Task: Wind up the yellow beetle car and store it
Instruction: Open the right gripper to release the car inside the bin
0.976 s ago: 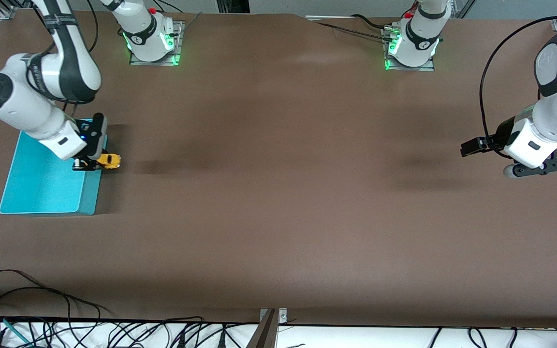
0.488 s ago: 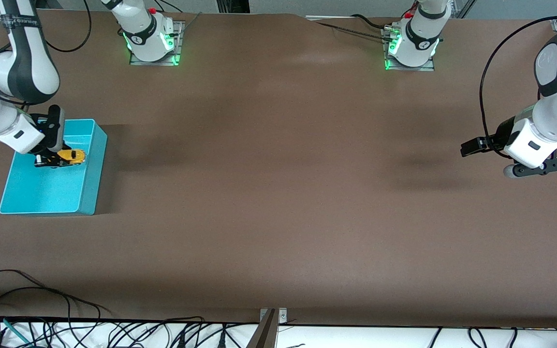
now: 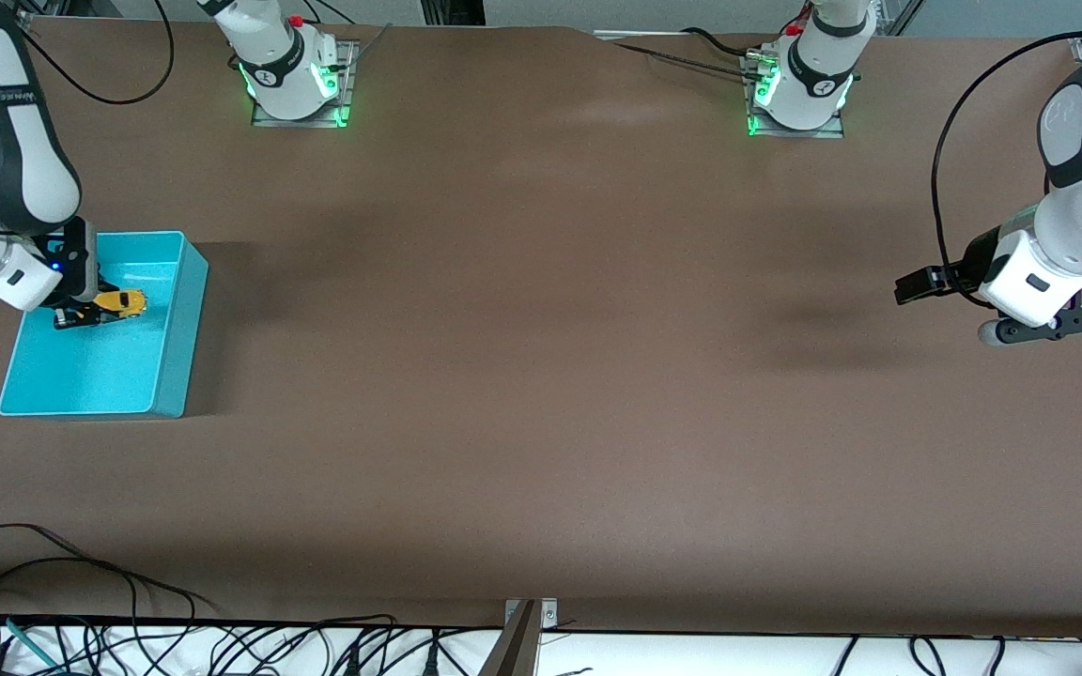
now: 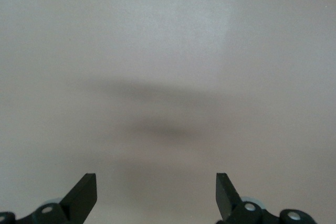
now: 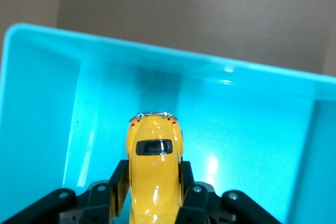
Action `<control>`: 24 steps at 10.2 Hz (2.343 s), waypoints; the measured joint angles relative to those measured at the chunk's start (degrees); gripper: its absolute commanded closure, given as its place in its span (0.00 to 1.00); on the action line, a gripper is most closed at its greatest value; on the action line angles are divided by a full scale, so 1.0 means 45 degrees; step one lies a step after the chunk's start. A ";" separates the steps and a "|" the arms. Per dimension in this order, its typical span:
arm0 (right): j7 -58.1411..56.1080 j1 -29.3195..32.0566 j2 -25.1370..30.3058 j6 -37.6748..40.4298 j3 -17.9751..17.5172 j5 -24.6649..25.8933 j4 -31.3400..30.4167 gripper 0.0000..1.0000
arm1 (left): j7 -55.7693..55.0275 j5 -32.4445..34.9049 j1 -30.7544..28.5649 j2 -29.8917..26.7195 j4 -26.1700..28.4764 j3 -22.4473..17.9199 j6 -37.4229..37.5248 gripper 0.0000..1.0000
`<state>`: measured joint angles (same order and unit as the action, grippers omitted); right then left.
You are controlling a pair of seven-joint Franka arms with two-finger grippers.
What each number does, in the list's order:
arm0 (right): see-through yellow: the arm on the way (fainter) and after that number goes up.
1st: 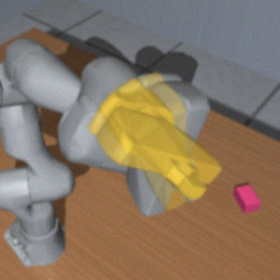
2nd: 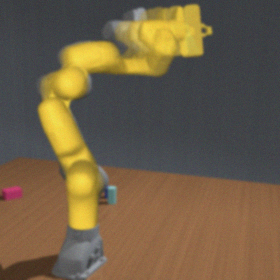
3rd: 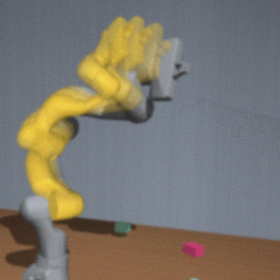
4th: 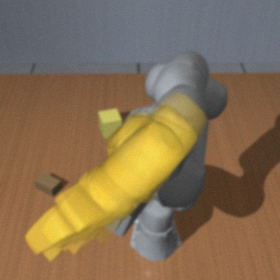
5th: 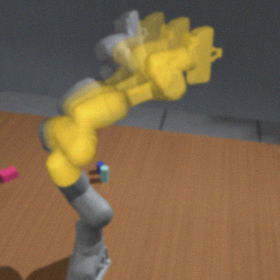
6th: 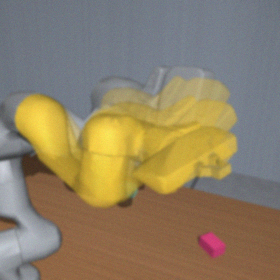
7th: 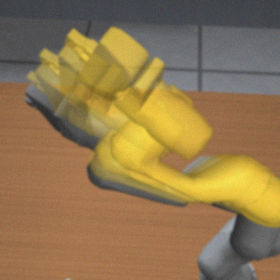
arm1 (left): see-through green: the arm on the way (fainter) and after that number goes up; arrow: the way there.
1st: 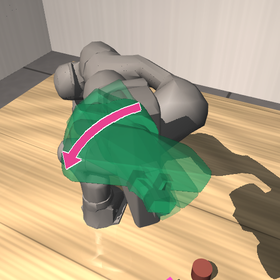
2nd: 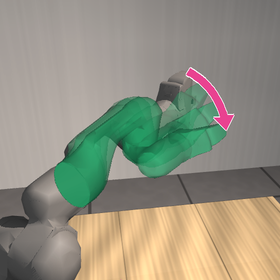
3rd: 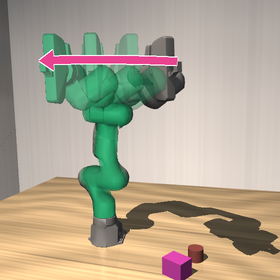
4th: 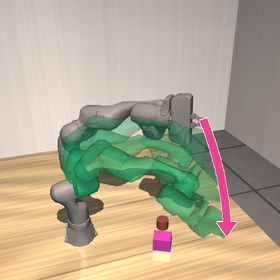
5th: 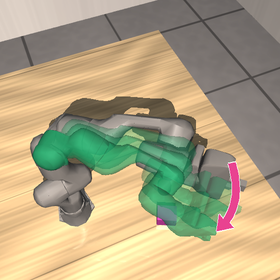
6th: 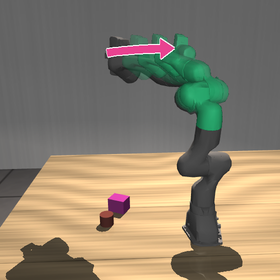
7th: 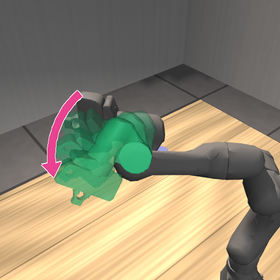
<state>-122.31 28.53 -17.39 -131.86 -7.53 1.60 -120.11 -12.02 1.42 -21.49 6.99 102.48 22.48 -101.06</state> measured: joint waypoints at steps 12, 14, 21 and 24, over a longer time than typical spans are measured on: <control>0.1565 0.0127 -0.1285 0.1166 -0.0157 -0.0477 0.2007 0.00 | 0.0000 -0.0002 -0.0001 0.0019 0.0001 0.0004 0.0002 0.00; 0.3283 -0.0208 -0.0697 0.1195 -0.0203 -0.0484 0.2043 0.00 | 0.0000 -0.0002 -0.0001 0.0020 0.0001 0.0003 0.0002 0.00; 1.5040 -0.3044 0.3163 0.4180 -0.0334 -0.0524 0.1825 0.00 | 0.0025 -0.0002 -0.0002 0.0021 0.0001 0.0001 0.0003 0.00; 2.0283 -0.4464 0.4685 0.4960 -0.0371 -0.0743 0.1675 0.00 | 0.0026 -0.0002 -0.0002 0.0021 0.0001 0.0003 0.0003 0.00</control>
<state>-31.04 8.44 3.70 -109.54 -9.20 -1.75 -112.57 -11.90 1.42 -21.50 7.09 102.49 22.50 -101.04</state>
